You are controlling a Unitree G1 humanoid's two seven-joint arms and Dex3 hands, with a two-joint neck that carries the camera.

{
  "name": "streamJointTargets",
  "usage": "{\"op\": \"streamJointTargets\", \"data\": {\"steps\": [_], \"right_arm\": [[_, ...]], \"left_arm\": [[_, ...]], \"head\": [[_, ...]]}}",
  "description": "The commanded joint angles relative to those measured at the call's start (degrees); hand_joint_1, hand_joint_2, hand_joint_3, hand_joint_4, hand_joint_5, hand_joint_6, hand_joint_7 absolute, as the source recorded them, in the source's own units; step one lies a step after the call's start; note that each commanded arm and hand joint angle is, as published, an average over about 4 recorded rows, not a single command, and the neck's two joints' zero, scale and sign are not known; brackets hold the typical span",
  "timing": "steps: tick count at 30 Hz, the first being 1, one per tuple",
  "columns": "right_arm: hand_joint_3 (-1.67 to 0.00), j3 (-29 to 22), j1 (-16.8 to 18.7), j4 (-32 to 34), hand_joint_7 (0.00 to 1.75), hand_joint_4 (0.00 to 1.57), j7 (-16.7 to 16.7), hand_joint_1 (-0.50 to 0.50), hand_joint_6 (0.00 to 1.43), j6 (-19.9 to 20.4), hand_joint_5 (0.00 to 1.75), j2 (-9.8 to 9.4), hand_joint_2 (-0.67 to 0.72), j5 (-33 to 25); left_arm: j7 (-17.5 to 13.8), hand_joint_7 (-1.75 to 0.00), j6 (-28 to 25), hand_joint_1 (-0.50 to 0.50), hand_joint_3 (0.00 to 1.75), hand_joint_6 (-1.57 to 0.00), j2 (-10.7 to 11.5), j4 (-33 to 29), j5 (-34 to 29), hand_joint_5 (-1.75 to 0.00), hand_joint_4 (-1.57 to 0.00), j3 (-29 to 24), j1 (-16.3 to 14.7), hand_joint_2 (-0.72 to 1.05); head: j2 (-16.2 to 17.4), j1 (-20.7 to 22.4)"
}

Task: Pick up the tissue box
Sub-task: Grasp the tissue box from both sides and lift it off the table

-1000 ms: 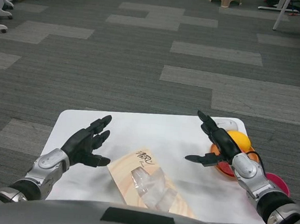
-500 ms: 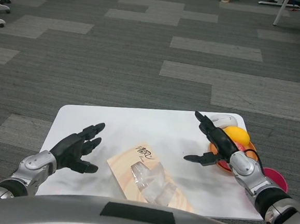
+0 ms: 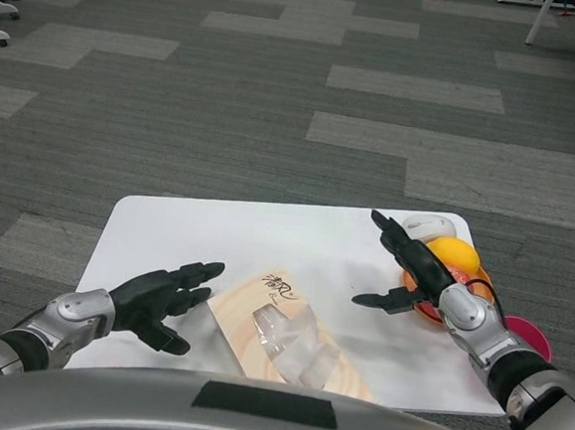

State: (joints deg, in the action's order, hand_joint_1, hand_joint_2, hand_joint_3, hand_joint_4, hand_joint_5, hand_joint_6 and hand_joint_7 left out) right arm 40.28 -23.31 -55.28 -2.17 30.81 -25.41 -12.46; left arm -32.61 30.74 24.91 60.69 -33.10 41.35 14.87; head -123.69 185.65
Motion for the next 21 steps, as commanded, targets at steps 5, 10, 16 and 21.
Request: {"op": "streamJointTargets", "data": {"steps": [5, 10, 16, 21], "right_arm": [[-0.32, 1.42, -1.83, -1.1, 0.0, 0.0, -0.03, -0.42, 0.0, -0.2, 0.0, -0.08, -0.41, -0.19], [-0.32, 2.12, -2.42, -1.43, 0.0, 0.0, -0.03, -0.42, 0.0, -0.22, 0.0, -0.08, -0.38, -0.19], [-0.32, 3.24, -3.17, -1.74, 0.0, 0.0, -0.03, -0.42, 0.0, -0.22, 0.0, -0.17, -0.35, -0.19], [-0.32, 4.47, -3.94, -2.07, 0.0, 0.0, -0.12, -0.42, 0.0, -0.29, 0.0, -0.17, -0.4, -0.24]], "left_arm": [[-0.23, 0.0, -0.77, 0.5, 0.17, 0.0, -3.02, 2.7, 0.64, 0.0, 0.0, 1.36, 0.99, 1.05], [-0.04, 0.0, -0.73, 0.5, 0.17, 0.0, -4.28, 4.02, 0.93, 0.0, 0.0, 1.34, 1.72, 1.05], [0.58, 0.0, -0.51, 0.5, 0.17, 0.0, -5.55, 5.43, 0.86, 0.0, 0.0, 0.88, 2.38, 1.05], [1.57, 0.0, -0.24, 0.5, 0.17, 0.0, -6.87, 6.57, 0.78, 0.0, 0.0, 0.68, 3.12, 1.05]], "head": [[0.28, 0.16], [0.39, 0.06], [0.4, -0.02], [0.45, -0.11]]}}
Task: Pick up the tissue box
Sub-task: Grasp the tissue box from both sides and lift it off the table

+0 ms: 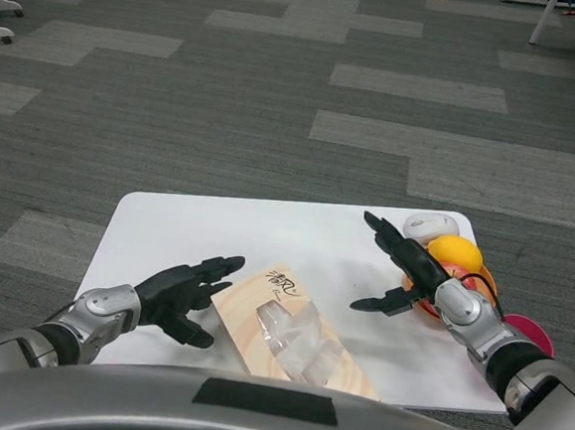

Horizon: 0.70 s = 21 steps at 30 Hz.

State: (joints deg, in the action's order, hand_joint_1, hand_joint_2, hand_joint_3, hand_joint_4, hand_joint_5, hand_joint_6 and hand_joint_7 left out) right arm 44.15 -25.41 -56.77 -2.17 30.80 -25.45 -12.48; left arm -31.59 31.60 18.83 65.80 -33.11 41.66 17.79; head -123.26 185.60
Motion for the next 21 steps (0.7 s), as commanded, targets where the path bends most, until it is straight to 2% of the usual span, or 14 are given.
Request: {"op": "streamJointTargets", "data": {"steps": [1, 5, 10, 21], "right_arm": [[-0.32, 0.81, -1.97, -0.71, 0.0, 0.0, -0.12, -0.42, 0.0, -0.3, 0.0, -0.13, -0.4, -0.22], [-0.32, 1.2, -2.41, -1.42, 0.0, 0.0, -0.12, -0.42, 0.0, -0.3, 0.0, 0.0, -0.41, -0.27], [-0.32, 1.95, -2.93, -2.16, 0.0, 0.0, -0.12, -0.42, 0.0, -0.35, 0.0, 0.31, -0.41, -0.27], [-0.32, 3.49, -4.12, -3.75, 0.0, 0.0, -0.12, -0.38, 0.0, -0.39, 0.0, 1.1, -0.41, -0.27]], "left_arm": [[0.74, 0.0, -1.02, 0.5, 0.17, 0.0, -1.12, 1.66, 0.81, 0.0, 0.0, 0.36, 0.4, 1.05], [1.53, 0.0, -0.93, 0.5, 0.13, 0.0, -2.04, 2.41, 0.9, 0.0, 0.0, -0.57, 0.76, 1.05], [2.67, 0.0, -0.93, 0.5, 0.17, 0.0, -2.79, 3.15, 0.9, 0.0, 0.0, -2.24, 0.93, 1.05], [4.96, 0.0, -0.93, 0.5, 0.17, 0.0, -4.37, 6.01, 0.94, 0.0, 0.0, -4.21, 3.7, 1.05]], "head": [[0.02, -0.11], [0.11, -0.36], [0.1, -0.49], [0.15, -0.62]]}}
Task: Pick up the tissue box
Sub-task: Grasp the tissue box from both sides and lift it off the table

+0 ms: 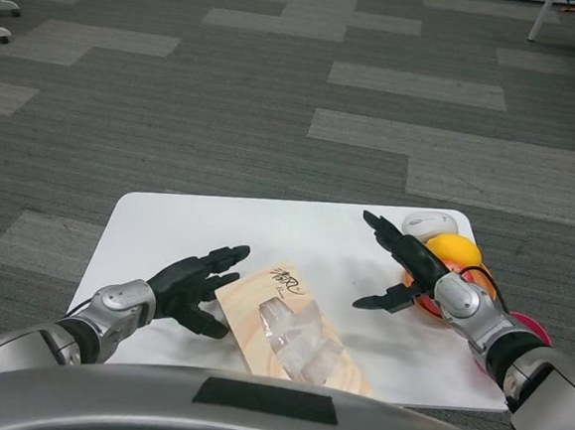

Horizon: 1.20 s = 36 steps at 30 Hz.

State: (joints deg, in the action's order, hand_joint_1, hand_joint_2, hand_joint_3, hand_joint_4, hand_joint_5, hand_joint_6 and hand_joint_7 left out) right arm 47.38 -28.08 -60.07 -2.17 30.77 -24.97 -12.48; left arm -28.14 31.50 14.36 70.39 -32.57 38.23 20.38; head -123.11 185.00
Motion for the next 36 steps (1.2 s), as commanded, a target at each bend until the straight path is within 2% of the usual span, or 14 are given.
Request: {"op": "streamJointTargets", "data": {"steps": [1, 6, 12, 14, 17, 23, 26, 29, 33, 36], "right_arm": [[-0.32, 0.26, -1.45, -0.5, 0.0, 0.0, -0.11, -0.38, 0.0, -0.36, 0.0, 0.69, -0.41, -0.26], [-0.32, 0.26, -1.54, -0.83, 0.0, 0.0, -0.11, -0.38, 0.0, -0.36, 0.0, 0.93, -0.41, -0.26], [-0.32, 0.47, -1.54, -0.88, 0.0, 0.0, -0.11, -0.38, 0.0, -0.36, 0.0, 1.15, -0.41, -0.26], [-0.32, 0.85, -1.59, -0.92, 0.0, 0.0, -0.11, -0.38, 0.0, -0.36, 0.0, 1.15, -0.41, -0.26], [-0.34, 1.84, -1.81, -0.97, 0.0, 0.0, -0.11, -0.38, 0.0, -0.36, 0.0, 1.1, -0.41, -0.26], [-0.56, 5.42, -2.91, -2.17, 0.0, 0.0, -0.2, -0.42, 0.0, -0.36, 0.0, 1.13, -0.49, -0.26], [-0.56, 7.26, -3.67, -3.91, 0.0, 0.0, -0.18, -0.42, 0.0, -0.36, 0.0, 1.28, -0.54, -0.24], [-0.58, 8.6, -4.31, -5.18, 0.0, 0.0, -0.03, -0.42, 0.0, -0.36, 0.0, 1.46, -0.54, -0.17], [-0.56, 12.54, -5.54, -6.99, 0.0, 0.0, 1.31, -0.42, 0.0, -0.36, 0.0, 1.63, -0.54, -0.13], [-0.61, 13.97, -5.85, -7.65, 0.0, 0.0, 1.78, -0.42, 0.0, -0.36, 0.0, 1.94, -0.54, -0.09]], "left_arm": [[1.86, 0.0, -0.82, 0.5, 0.17, 0.0, -0.04, 1.64, 0.43, 0.0, 0.0, -0.87, 1.35, 1.05], [3.71, 0.0, -0.82, 0.5, 0.17, 0.0, -1.05, 3.27, 0.19, 0.0, 0.0, -1.27, 2.69, 1.05], [6.3, 0.0, -0.82, 0.5, 0.11, 0.0, -2.67, 4.54, -0.78, 0.0, -0.02, -4.17, 3.44, 1.05], [7.13, 0.0, -0.82, 0.5, 0.15, 0.0, -3.27, 5.07, -1.73, 0.0, -0.04, -4.79, 3.88, 1.05], [7.93, 0.0, -0.82, 0.5, 0.13, 0.0, -3.9, 5.33, -2.32, 0.0, -0.04, -6.06, 4.23, 1.05], [8.19, 0.0, -0.93, 0.5, 0.11, 0.0, -4.47, 5.37, -2.01, 0.0, -0.04, -6.37, 4.89, 1.05], [8.19, 0.0, -1.13, 0.5, 0.17, 0.0, -4.54, 5.37, -1.64, 0.0, -0.04, -5.88, 5.13, 1.05], [8.1, 0.0, -1.39, 0.5, 0.11, 0.0, -4.56, 5.37, -1.13, 0.0, -0.04, -5.88, 5.2, 1.05], [7.33, 0.0, -1.94, 0.5, 0.17, 0.0, -4.25, 5.37, 0.38, 0.0, -0.04, -5.8, 5.31, 1.05], [6.83, 0.0, -2.45, 0.5, 0.11, 0.0, -3.81, 5.37, 1.59, 0.0, -0.04, -5.58, 5.42, 1.05]], "head": [[-0.02, -0.14], [-0.16, -0.32], [-0.26, -0.21], [-0.3, -0.14], [-0.33, -0.08], [-0.4, -0.73], [-0.5, -0.84], [-0.58, -0.88], [-0.35, -0.93], [-0.11, -1.18]]}}
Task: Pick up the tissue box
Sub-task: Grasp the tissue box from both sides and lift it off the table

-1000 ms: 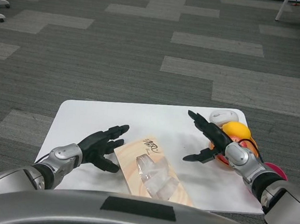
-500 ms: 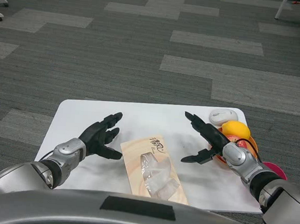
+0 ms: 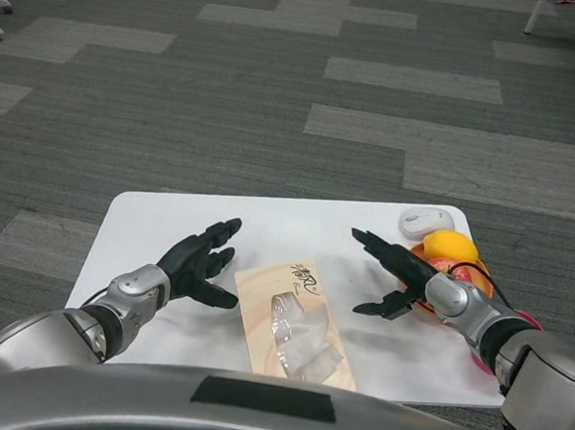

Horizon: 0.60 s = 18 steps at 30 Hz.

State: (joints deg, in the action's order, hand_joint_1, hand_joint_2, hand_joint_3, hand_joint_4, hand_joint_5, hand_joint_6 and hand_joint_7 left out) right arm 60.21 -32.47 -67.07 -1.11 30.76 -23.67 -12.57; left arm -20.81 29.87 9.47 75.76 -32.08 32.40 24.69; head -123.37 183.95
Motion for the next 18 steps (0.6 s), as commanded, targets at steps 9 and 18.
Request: {"op": "streamJointTargets", "data": {"steps": [9, 18], "right_arm": [[-0.63, 4.04, -1.81, -2.05, 0.0, 0.0, 1.46, -0.42, 0.0, -0.39, 0.0, 1.74, -0.54, 0.09], [-0.63, 5.01, -1.85, -2.32, 0.0, 0.0, 1.39, -0.42, 0.0, -0.43, 0.0, 3.02, -0.54, 0.36]], "left_arm": [[-3.4, 0.0, -2.27, 0.5, 0.11, 0.0, 3.62, -0.04, 2.59, 0.0, -0.04, 3.68, 1.85, 1.05], [-4.76, 0.0, -3.19, 0.5, 0.17, 0.0, 4.44, -0.13, 7.82, 0.0, -0.03, 4.95, 2.51, 1.05]], "head": [[0.49, -0.48], [0.52, -0.36]]}}
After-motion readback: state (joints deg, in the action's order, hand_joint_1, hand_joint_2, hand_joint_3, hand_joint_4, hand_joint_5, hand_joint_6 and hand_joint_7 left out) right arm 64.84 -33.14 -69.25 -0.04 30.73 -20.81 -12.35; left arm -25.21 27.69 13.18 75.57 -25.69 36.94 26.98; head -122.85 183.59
